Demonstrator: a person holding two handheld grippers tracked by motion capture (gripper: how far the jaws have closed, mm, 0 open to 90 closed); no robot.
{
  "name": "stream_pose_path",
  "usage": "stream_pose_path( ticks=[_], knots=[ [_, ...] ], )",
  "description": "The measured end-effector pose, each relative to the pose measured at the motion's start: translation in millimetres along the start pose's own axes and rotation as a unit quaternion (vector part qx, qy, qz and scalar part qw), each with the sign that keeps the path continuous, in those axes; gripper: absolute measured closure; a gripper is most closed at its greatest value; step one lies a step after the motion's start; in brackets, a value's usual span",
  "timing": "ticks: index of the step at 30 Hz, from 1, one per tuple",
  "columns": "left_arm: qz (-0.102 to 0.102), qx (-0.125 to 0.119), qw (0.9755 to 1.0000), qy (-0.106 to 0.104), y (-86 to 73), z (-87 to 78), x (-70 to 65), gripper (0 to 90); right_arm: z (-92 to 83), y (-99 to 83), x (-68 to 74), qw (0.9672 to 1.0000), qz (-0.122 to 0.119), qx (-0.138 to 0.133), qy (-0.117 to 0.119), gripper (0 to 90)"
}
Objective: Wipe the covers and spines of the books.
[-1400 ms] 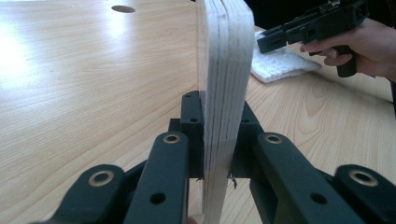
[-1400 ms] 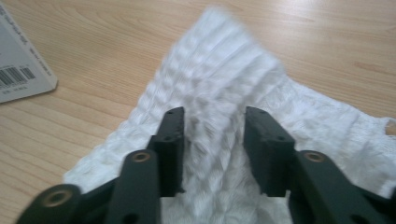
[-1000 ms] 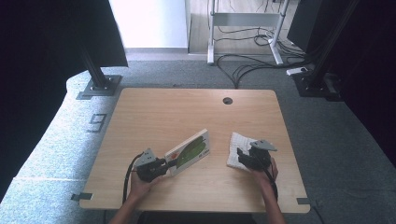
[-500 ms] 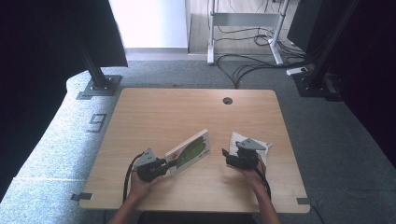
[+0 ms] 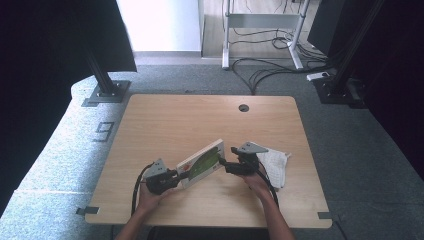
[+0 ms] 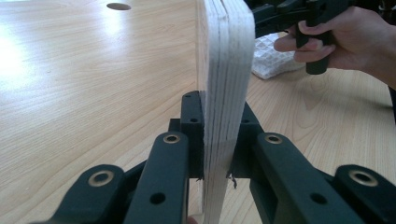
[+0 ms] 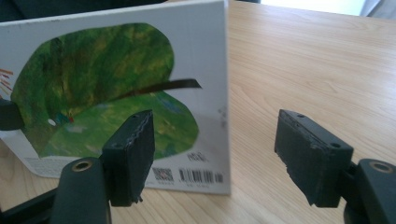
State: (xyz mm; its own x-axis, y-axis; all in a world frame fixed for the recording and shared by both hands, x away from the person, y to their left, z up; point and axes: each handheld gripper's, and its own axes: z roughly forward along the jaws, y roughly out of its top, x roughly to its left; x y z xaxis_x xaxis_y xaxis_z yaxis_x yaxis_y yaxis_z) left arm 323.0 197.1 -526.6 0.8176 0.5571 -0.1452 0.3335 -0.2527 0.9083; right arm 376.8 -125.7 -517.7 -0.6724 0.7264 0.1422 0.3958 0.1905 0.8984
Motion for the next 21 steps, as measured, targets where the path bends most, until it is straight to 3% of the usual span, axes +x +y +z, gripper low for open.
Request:
stream_pose_path(
  ticks=[11,15,21],
  knots=[
    [-0.010,-0.002,0.9999,-0.004,-0.4,-0.2,3.8,79.5,22.6,10.6,1.9,0.9978,0.000,-0.002,0.066,25.3],
    [-0.011,-0.003,0.9999,-0.007,-0.6,-0.2,4.5,79.5,23.5,10.8,1.7,0.9977,-0.002,-0.002,0.067,25.8],
    [-0.003,-0.001,0.9999,-0.012,-0.1,-0.2,4.7,79.6,16.2,9.4,0.5,0.9980,-0.008,-0.004,0.063,33.6]
  ],
)
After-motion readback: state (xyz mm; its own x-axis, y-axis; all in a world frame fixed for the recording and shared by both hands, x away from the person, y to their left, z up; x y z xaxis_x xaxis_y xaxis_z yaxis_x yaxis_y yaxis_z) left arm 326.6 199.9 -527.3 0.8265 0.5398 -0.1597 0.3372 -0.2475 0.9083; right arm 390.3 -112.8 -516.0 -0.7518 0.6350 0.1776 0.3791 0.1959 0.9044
